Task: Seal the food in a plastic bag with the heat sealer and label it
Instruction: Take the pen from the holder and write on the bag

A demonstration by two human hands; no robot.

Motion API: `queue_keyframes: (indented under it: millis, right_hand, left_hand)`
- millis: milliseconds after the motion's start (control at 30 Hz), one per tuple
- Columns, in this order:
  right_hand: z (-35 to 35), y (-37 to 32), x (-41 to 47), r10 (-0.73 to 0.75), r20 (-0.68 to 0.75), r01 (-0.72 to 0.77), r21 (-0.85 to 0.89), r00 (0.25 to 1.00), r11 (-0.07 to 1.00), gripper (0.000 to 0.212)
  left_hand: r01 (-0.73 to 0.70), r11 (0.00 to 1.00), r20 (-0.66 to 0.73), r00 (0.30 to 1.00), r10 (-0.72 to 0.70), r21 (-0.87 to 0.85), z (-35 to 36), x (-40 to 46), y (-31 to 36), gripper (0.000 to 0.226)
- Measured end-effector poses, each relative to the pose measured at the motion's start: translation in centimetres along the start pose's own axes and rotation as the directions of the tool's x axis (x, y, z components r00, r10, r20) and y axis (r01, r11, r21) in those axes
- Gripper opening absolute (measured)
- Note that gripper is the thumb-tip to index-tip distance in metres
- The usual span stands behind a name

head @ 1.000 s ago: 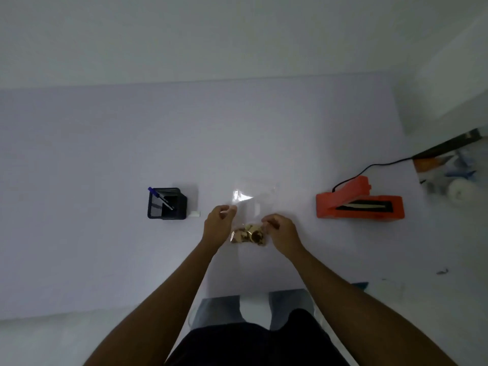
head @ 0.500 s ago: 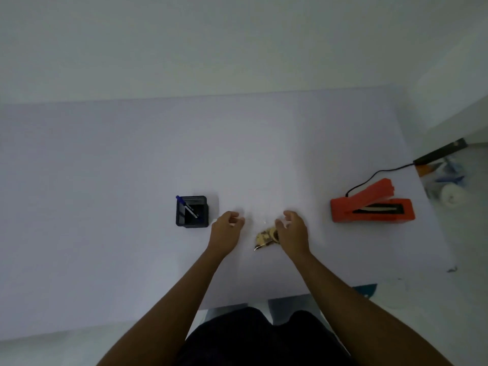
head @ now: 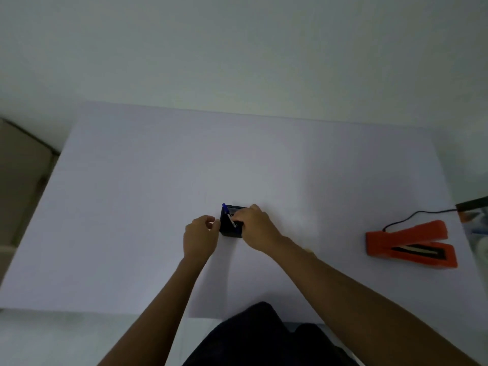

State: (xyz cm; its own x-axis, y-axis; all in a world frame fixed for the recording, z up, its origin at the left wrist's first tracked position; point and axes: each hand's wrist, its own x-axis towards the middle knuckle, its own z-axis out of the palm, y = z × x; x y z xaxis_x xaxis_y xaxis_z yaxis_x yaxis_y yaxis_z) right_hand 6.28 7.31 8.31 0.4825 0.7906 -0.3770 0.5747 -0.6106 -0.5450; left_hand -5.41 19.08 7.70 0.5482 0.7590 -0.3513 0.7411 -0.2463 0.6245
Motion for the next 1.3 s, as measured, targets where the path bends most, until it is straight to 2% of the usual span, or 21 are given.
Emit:
queue_keyframes:
  millis: [100,233,333,433,500,567,667,733,767,800,867,900,1000,1067,1133,1200,1300]
  right_hand:
    - [0.1,-0.1,1.5,0.090,0.106,-0.080,-0.092,0.990,0.993,0.052]
    - [0.0,-0.2,2.8,0.101,0.196,-0.070,-0.162,0.975,0.984,0.050]
    - [0.1,-0.4,3.3,0.113,0.254,-0.065,-0.188,0.961,0.980,0.050]
    - [0.4,0.1,3.6,0.072,0.274,-0.037,-0.131,0.959,0.991,0.053]
    - [0.3,0.6,3.5,-0.018,0.180,0.023,-0.026,0.983,0.999,0.054]
    - [-0.5,0.8,2.9,-0.037,-0.005,0.038,0.097,0.999,0.995,0.055]
    - [-2.6,0.5,1.4,0.006,-0.301,0.076,0.259,0.954,0.963,0.058]
    - [-4.0,0.8,0.5,0.116,-0.377,0.084,0.474,0.919,0.876,0.058]
    - [-4.5,1.1,0.0,0.206,-0.353,0.071,0.633,0.912,0.771,0.056]
    - [-4.9,1.5,-0.3,0.292,-0.297,0.063,0.791,0.909,0.608,0.053]
    - [-4.9,2.7,-0.8,0.392,-0.176,0.059,0.954,0.903,0.294,0.045]
    - [-4.6,3.4,-1.0,0.416,-0.135,0.042,0.974,0.899,0.225,0.037]
    - [-3.7,4.2,-1.3,0.476,-0.080,-0.012,0.982,0.876,0.187,0.002]
    - [-3.3,4.1,-1.4,0.542,-0.016,-0.077,0.986,0.841,0.149,0.030]
    - [-3.4,3.6,-1.3,0.588,0.058,-0.132,0.988,0.807,0.085,0.046]
    - [-3.5,3.1,-1.1,0.596,0.090,-0.164,0.984,0.798,0.071,0.052]
    - [-4.0,2.2,-0.8,0.579,0.101,-0.165,0.985,0.809,0.058,0.054]
  left_hand:
    - [-0.013,0.997,0.052,0.999,0.009,0.074,0.7,0.2,0.0,0.024]
    - [0.015,0.986,0.090,0.995,-0.031,0.166,1.3,0.4,0.2,0.022]
    - [0.020,0.987,0.108,0.993,-0.038,0.159,1.6,0.5,0.4,0.026]
    - [0.001,0.992,0.118,0.993,-0.016,0.124,1.7,0.8,0.4,0.029]
    - [-0.014,0.994,0.106,0.994,0.002,0.108,1.4,1.3,0.5,0.032]
    - [-0.031,0.994,0.089,0.996,0.021,0.103,1.1,1.9,0.6,0.037]
    - [-0.029,0.993,0.062,0.998,0.022,0.111,0.5,3.4,0.9,0.036]
    - [-0.023,0.992,0.053,0.998,0.016,0.123,0.2,4.5,1.2,0.031]
    - [-0.023,0.991,0.050,0.999,0.016,0.131,0.1,5.1,1.4,0.030]
    - [-0.024,0.990,0.049,0.999,0.017,0.140,0.0,5.6,1.5,0.029]
    - [-0.040,0.986,0.057,0.998,0.031,0.159,0.0,6.4,1.7,0.030]
    - [-0.050,0.984,0.063,0.997,0.039,0.169,0.2,6.7,1.7,0.032]
    - [-0.049,0.984,0.067,0.997,0.039,0.170,0.6,7.2,1.7,0.033]
    - [-0.051,0.984,0.062,0.997,0.041,0.171,0.9,7.2,1.7,0.032]
    - [-0.048,0.980,0.067,0.997,0.036,0.193,1.0,7.1,1.8,0.031]
    - [-0.062,0.966,0.033,0.998,0.056,0.249,0.7,6.6,2.1,0.029]
    - [-0.197,0.922,-0.117,0.962,0.248,0.335,0.0,5.9,2.7,0.031]
